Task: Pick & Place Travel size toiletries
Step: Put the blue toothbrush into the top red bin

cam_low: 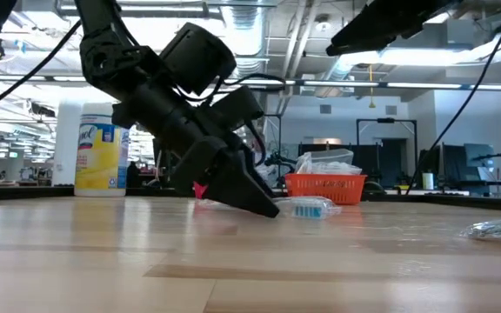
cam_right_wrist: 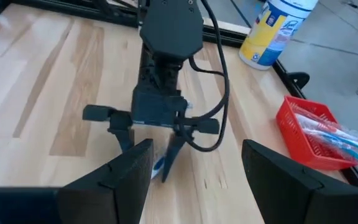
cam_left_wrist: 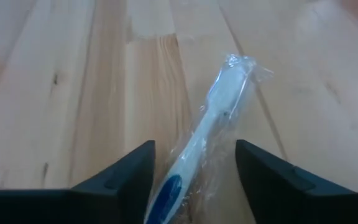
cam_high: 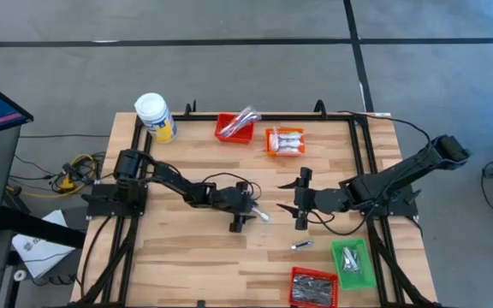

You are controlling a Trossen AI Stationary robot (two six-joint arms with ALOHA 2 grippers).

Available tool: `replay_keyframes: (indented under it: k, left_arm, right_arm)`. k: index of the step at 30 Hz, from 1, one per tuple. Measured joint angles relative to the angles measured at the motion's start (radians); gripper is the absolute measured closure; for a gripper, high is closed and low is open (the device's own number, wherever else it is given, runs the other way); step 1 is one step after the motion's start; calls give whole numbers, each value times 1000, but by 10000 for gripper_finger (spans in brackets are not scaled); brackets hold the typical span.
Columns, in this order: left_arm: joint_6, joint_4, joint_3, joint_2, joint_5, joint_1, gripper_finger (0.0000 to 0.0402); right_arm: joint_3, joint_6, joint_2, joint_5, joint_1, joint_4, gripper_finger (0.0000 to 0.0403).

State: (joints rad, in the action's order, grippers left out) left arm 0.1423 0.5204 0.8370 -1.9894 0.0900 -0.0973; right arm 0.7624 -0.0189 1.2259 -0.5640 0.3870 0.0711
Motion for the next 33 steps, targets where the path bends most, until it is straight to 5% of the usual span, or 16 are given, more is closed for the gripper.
replay_keyframes:
  k: [7,11,23,28,33]
  left_arm:
    - [-78,-20,2,1,-37,11,299]
    - [-103,-26,2,5,24,3,379]
    - [-141,-33,1,243,255,48,384]
    - [-118,-38,1,412,268,149,384]
    - [-101,-34,2,508,227,328,384]
  right_arm:
    - [1,117,-4,-2,-10,13,163]
    - [24,119,-23,-8,-36,31,163]
    - [234,314,-208,45,-126,22,163]
    - [161,303,-319,277,-181,-81,163]
    - [-18,204,-425,332,-268,-287,163]
